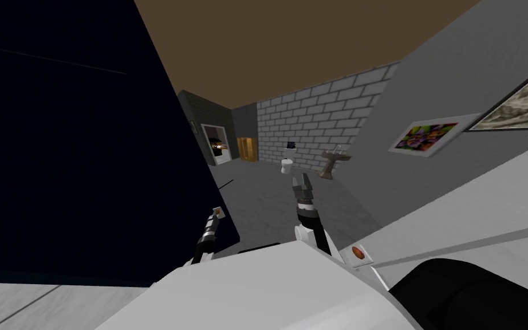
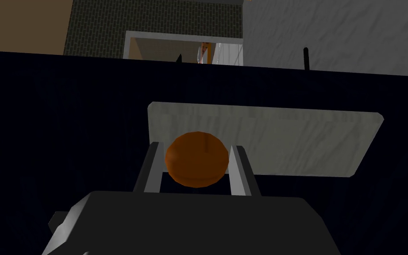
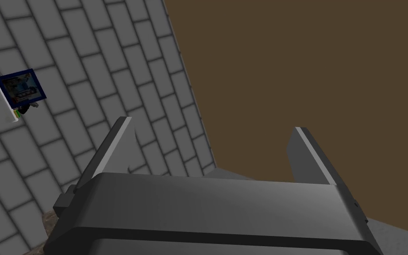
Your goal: Push the door open
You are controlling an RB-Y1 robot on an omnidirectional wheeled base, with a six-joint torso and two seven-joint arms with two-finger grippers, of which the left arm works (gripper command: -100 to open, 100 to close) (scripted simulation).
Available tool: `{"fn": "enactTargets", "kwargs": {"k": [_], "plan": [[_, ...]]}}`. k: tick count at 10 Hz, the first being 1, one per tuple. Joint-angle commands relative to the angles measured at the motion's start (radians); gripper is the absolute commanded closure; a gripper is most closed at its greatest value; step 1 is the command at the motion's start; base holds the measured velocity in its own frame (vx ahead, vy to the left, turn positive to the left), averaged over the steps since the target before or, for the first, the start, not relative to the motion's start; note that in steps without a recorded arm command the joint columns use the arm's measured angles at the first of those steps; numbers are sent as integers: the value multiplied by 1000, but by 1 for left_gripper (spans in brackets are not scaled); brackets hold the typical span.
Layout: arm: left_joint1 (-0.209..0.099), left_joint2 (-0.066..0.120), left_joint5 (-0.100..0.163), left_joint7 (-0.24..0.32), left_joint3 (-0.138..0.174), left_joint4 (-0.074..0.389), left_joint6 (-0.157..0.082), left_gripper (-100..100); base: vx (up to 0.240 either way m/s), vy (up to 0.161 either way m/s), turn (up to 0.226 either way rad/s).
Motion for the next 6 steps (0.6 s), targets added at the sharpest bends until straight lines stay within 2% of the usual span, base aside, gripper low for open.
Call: {"fn": "enactTargets", "kwargs": {"k": [1, 2, 3, 6], "plan": [[-3, -2, 12, -10, 16, -5, 2, 100, 193, -76, 71], [1, 0, 7, -6, 9, 1, -1, 100, 78, -28, 33], [0, 6, 18, -13, 28, 0, 0, 100, 146, -24, 44], [0, 10, 32, -24, 56, 1, 3, 100, 216, -43, 57]]}}
